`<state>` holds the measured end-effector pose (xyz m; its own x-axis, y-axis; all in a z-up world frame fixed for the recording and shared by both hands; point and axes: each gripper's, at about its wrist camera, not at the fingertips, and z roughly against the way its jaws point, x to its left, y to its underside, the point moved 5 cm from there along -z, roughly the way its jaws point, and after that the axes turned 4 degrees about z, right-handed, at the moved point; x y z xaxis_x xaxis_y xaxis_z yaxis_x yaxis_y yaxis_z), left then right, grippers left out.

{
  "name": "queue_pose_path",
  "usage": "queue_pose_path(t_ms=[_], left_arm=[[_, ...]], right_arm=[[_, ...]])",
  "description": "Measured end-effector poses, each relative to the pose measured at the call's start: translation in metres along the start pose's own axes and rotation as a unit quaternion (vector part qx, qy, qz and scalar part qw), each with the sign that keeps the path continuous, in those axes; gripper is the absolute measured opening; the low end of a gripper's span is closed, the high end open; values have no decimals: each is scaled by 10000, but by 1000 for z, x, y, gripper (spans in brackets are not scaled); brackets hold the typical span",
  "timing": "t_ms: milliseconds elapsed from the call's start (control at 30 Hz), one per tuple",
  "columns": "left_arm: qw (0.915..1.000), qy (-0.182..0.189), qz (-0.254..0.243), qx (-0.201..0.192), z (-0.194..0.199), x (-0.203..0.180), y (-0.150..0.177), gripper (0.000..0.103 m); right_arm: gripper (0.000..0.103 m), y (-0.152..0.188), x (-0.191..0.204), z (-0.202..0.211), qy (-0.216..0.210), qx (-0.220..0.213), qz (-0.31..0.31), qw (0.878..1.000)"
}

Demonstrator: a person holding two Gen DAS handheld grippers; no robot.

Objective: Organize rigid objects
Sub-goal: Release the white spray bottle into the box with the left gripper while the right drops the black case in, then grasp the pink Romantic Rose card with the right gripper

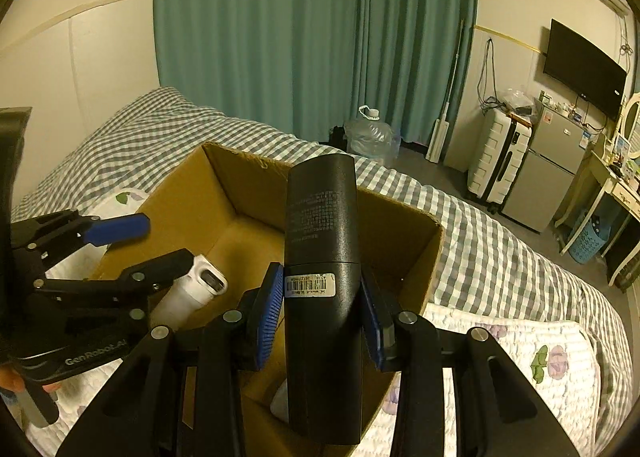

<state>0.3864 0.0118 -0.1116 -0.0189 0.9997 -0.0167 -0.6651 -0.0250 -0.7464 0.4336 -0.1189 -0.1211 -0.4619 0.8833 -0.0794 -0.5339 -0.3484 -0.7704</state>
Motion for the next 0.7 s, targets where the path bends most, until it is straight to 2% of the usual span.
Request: queue_pose_path(t_ms=[67,100,133,167,200,367,500,567,700], left_arm=[[10000,16,11,-81,8,2,1,59],[9999,30,36,-144,17,3,2,59],[9998,23,49,-177,23,3,2,59],[9997,17,60,-235,32,4,3,60],[9995,20,53,-309,42,5,3,60],[9982,26,82,-596,93,9,12,68],[9975,-3,170,-683,128,15,23,68],[9974,-20,184,-703,143,19,32,68],[9979,-115,224,-593,162,26,62,69]], right_arm=[[37,1,1,-1,-35,55,-2,10000],[41,1,2,0,-4,75,-10,10000],[47,2,2,3,60,62,-20,10000],[63,2,2,8,122,28,-48,9999],[69,2,2,15,148,-23,-95,9998],[69,1,6,62,283,-224,-180,9992],[80,1,19,110,419,-445,-186,9980],[82,5,27,132,472,-543,-128,9973],[93,34,47,159,496,-545,-143,9972]])
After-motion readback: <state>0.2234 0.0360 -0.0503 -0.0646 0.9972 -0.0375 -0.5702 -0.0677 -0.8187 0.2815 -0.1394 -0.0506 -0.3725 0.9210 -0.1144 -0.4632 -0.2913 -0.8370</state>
